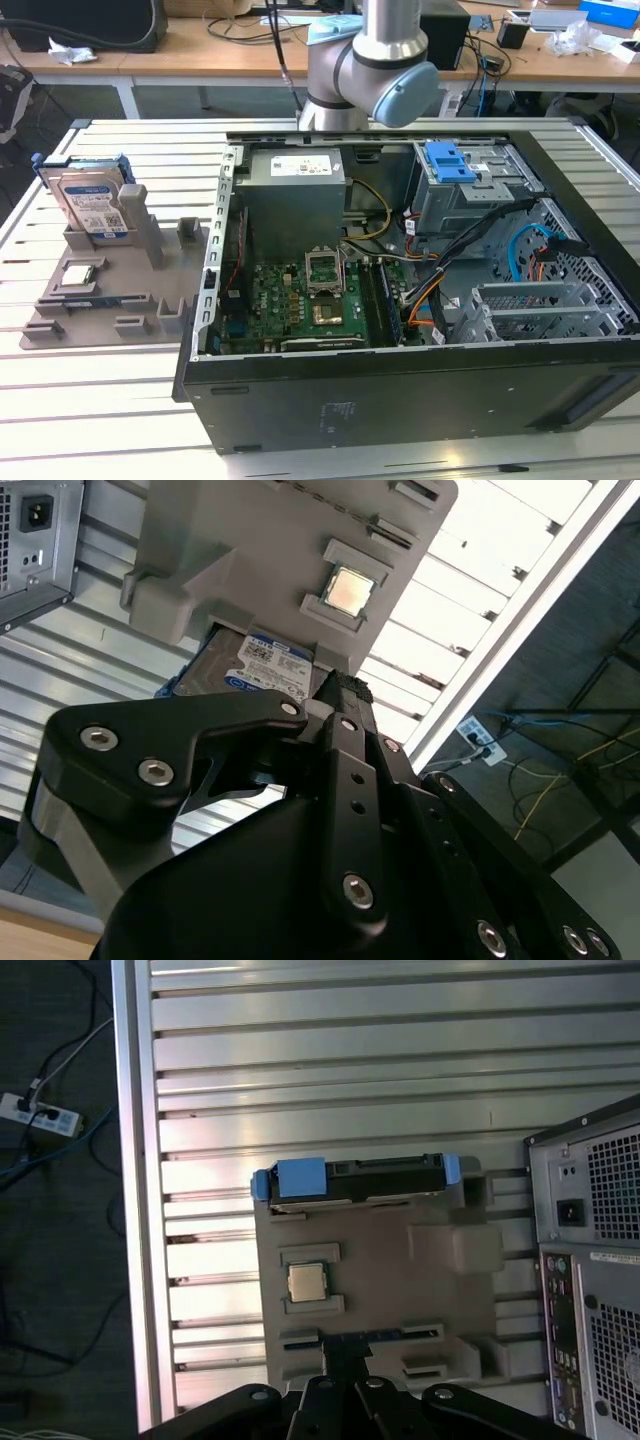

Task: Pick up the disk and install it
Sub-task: 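Reach for the disk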

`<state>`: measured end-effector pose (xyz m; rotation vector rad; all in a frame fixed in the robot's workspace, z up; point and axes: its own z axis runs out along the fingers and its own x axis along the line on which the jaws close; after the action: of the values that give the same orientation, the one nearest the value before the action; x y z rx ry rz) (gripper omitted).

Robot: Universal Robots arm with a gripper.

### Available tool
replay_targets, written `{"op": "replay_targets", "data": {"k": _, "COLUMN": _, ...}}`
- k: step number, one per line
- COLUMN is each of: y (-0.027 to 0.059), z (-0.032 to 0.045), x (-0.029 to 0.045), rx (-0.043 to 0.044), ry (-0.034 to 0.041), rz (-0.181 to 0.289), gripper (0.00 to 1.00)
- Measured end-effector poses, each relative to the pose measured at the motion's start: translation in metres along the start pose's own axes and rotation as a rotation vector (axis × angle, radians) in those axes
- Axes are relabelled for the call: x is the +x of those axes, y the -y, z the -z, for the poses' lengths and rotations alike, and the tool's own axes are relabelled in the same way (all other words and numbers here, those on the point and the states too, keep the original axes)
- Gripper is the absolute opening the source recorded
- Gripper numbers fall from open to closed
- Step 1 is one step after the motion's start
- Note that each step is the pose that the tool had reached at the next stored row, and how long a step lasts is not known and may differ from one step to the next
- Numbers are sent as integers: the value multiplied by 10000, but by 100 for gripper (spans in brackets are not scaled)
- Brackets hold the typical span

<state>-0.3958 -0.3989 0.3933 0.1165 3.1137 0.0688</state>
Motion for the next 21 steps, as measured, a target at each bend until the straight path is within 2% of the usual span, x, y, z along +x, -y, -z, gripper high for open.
{"op": "replay_targets", "data": {"k": 10, "y": 12, "z": 4, "x": 168, "rx": 0, "ry": 0, "rz": -1, "gripper": 11}}
{"op": "replay_targets", "data": {"k": 16, "y": 26, "z": 9, "x": 351, "rx": 0, "ry": 0, "rz": 0, "gripper": 11}}
{"op": "replay_targets", "data": {"k": 18, "y": 28, "z": 10, "x": 382, "rx": 0, "ry": 0, "rz": -1, "gripper": 11}}
{"op": "replay_targets", "data": {"k": 21, "y": 35, "z": 12, "x": 468, "rx": 0, "ry": 1, "rz": 0, "gripper": 11}}
